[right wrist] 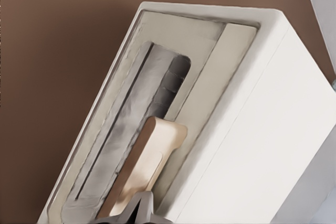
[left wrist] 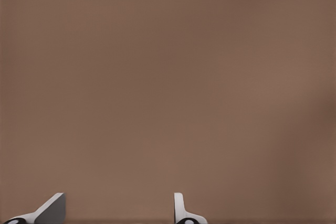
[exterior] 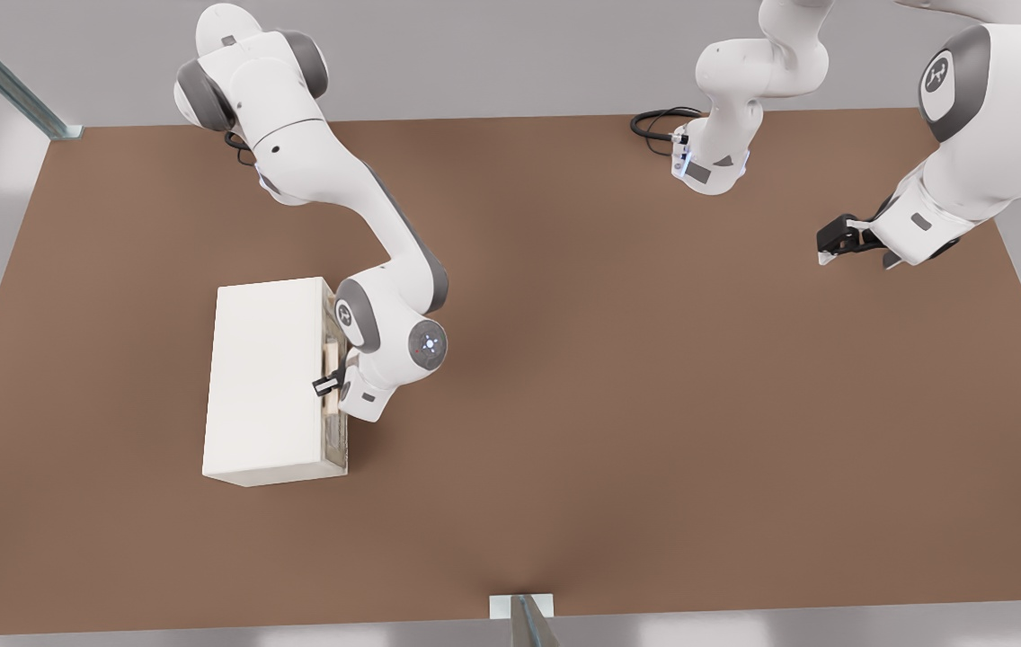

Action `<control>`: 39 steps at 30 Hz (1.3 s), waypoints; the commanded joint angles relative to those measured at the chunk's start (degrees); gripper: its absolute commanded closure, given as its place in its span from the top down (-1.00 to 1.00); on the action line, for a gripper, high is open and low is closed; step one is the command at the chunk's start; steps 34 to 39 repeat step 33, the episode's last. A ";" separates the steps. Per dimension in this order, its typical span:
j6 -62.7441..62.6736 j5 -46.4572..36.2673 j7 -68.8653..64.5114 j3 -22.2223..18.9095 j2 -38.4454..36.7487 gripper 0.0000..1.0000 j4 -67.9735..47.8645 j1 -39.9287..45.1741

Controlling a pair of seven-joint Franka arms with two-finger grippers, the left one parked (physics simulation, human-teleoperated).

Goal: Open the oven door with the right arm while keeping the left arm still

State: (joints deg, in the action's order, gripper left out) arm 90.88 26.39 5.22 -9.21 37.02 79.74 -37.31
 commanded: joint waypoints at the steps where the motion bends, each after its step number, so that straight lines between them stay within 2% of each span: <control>1: 0.00 -0.03 0.49 -0.01 -0.11 -0.57 -0.38 -0.22; 7: -0.17 -3.01 -0.12 0.07 -0.37 -0.57 -5.30 -0.66; 10: -0.96 -14.96 -0.56 -0.28 -0.72 -0.57 -10.48 5.49; 13: -4.91 -28.32 -11.89 -0.45 -2.57 -0.57 -12.42 16.47; 14: -6.59 -29.29 -14.88 -0.45 -4.32 0.93 -11.36 18.59; 15: -9.31 -29.56 -18.40 -0.54 -4.77 1.00 -11.36 21.75; 17: -13.79 -29.47 -18.93 -0.63 -9.07 1.00 -11.19 26.59; 18: -14.15 -29.38 -18.76 -0.72 -13.36 1.00 -7.52 27.99; 19: -13.80 -29.20 -18.23 -1.15 -17.50 1.00 -5.04 28.26; 23: -9.85 -29.38 -15.42 -1.16 -26.03 1.00 1.90 28.61; 39: -8.43 -28.94 -14.89 -0.81 -26.65 1.00 3.49 28.35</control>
